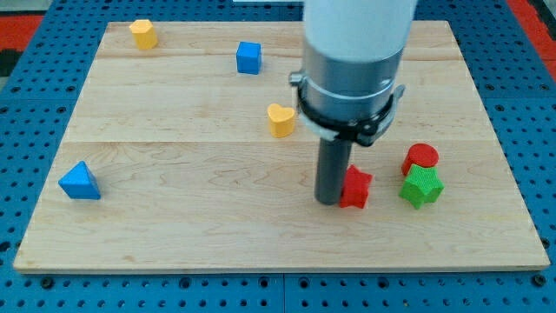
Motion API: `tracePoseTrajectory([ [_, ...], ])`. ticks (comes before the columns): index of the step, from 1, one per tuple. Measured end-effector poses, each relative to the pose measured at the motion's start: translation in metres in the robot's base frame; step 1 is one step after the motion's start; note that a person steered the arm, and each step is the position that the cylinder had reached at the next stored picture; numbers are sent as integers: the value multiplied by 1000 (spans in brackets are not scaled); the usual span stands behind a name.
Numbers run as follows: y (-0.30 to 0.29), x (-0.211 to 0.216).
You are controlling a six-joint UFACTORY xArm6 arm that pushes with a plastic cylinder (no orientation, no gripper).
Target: Move the yellow heart closer to the red star
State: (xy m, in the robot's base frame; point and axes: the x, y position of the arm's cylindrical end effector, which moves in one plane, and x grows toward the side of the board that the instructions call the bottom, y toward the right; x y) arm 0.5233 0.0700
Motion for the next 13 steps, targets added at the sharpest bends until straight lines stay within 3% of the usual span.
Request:
tracePoseTrajectory([
  [1, 61, 7],
  [2, 61, 12],
  [4, -32, 57],
  [5, -77, -2],
  [6, -150, -18],
  [7, -193, -65],
  [8, -183, -120],
  [9, -174, -120],
  [10, -120, -120],
  [11, -119, -120],
  [13, -64, -72],
])
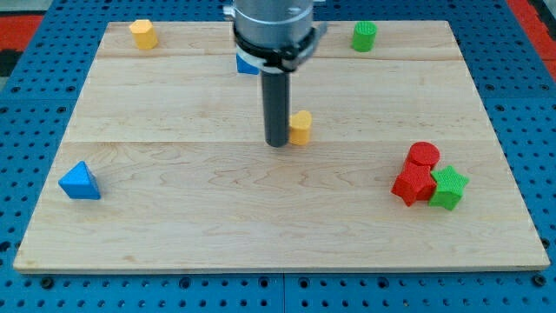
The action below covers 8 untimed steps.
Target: Move the yellow heart closer to the red star
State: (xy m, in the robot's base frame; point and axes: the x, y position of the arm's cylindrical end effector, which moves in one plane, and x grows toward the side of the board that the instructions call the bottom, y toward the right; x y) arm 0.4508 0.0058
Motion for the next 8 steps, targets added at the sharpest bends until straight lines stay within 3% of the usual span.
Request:
tracePoseTrajectory([
  [2, -62, -15],
  [4, 2, -44],
  [6, 76, -1],
  [8, 100, 24],
])
